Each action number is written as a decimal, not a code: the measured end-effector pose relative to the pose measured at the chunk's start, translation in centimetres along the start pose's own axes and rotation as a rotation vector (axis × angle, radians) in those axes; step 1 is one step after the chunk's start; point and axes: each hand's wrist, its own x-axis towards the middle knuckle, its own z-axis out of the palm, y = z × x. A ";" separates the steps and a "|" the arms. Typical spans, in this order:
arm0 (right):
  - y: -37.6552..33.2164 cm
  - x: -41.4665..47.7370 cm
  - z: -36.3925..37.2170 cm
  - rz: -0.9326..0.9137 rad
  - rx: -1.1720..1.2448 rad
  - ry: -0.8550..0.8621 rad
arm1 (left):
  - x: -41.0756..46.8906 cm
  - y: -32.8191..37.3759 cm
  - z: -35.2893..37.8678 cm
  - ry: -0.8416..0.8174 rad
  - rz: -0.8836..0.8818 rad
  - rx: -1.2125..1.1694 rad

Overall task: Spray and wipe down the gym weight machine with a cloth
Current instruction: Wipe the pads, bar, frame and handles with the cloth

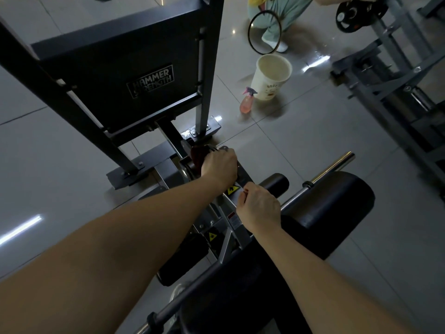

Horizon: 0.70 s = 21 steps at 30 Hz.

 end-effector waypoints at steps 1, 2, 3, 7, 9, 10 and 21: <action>0.0 0.0 0.0 0.001 0.006 0.002 | 0.1 -0.1 0.0 0.005 0.002 -0.040; 0.0 0.0 0.0 0.001 0.011 0.006 | 0.0 -0.1 -0.1 0.012 0.004 -0.071; 0.0 0.0 0.0 0.000 0.015 0.009 | 0.1 -0.2 -0.1 0.010 0.006 -0.094; 0.0 0.0 -0.1 0.009 0.003 0.002 | 0.8 -0.5 -0.3 -0.028 -0.033 -0.207; 0.0 0.0 -0.1 0.009 -0.008 0.000 | 1.0 -0.2 -0.9 -0.046 -0.053 -0.227; 0.0 0.0 -0.1 0.009 -0.009 -0.004 | 1.2 -0.1 -1.1 -0.058 -0.045 -0.207; -0.1 -0.1 -0.2 -0.004 -0.020 0.014 | 4.1 -3.4 -4.2 0.181 -0.250 -0.316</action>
